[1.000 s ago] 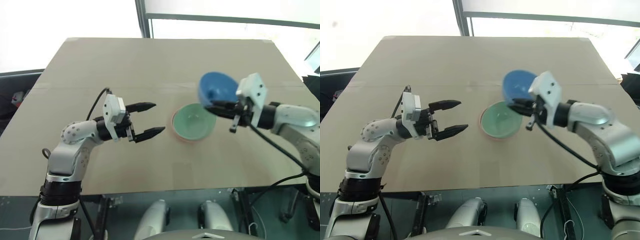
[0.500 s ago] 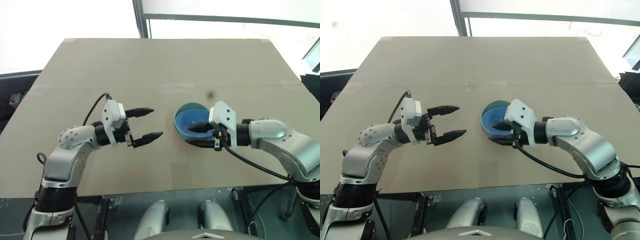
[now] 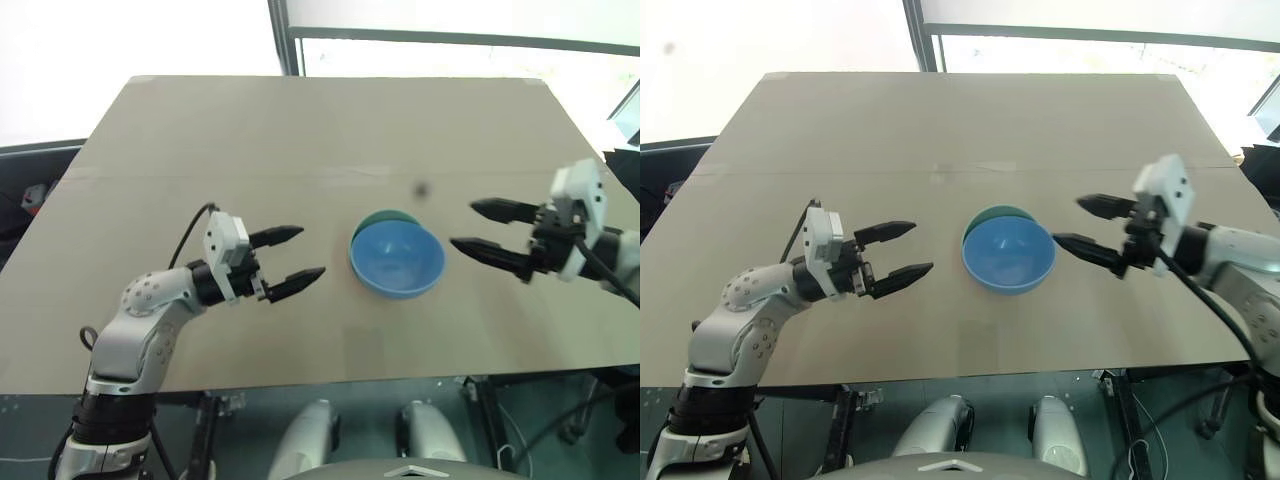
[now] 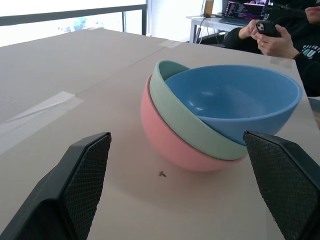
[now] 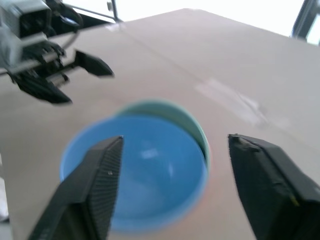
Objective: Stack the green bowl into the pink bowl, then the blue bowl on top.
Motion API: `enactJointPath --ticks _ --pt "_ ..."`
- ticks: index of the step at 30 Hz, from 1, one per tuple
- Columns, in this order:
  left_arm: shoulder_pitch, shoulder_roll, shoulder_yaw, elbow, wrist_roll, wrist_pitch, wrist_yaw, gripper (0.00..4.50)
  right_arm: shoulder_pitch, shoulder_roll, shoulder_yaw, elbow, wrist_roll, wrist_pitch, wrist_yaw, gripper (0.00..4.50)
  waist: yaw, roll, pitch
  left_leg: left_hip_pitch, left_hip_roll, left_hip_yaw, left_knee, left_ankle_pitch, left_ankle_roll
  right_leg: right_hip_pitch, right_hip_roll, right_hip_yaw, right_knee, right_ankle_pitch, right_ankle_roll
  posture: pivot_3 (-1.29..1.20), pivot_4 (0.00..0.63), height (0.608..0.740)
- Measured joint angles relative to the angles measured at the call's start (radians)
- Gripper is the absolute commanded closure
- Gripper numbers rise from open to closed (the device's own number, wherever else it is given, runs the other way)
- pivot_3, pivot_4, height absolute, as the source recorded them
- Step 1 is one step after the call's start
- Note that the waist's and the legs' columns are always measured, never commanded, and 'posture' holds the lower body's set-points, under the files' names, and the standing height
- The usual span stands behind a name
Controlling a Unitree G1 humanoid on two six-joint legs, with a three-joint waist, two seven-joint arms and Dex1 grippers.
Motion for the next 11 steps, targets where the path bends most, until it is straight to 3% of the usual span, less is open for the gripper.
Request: enactJointPath --ticks 11 --pt "0.203 0.095 0.139 -0.025 0.036 -0.041 0.012 0.00 0.358 -0.066 -0.183 0.192 -0.211 -0.286 0.127 0.03 -0.001 0.001 0.000 0.005 0.002 0.007 -0.001 0.000 0.000 0.002 0.001 0.006 -0.002 0.000 0.000 0.00 0.150 0.740"
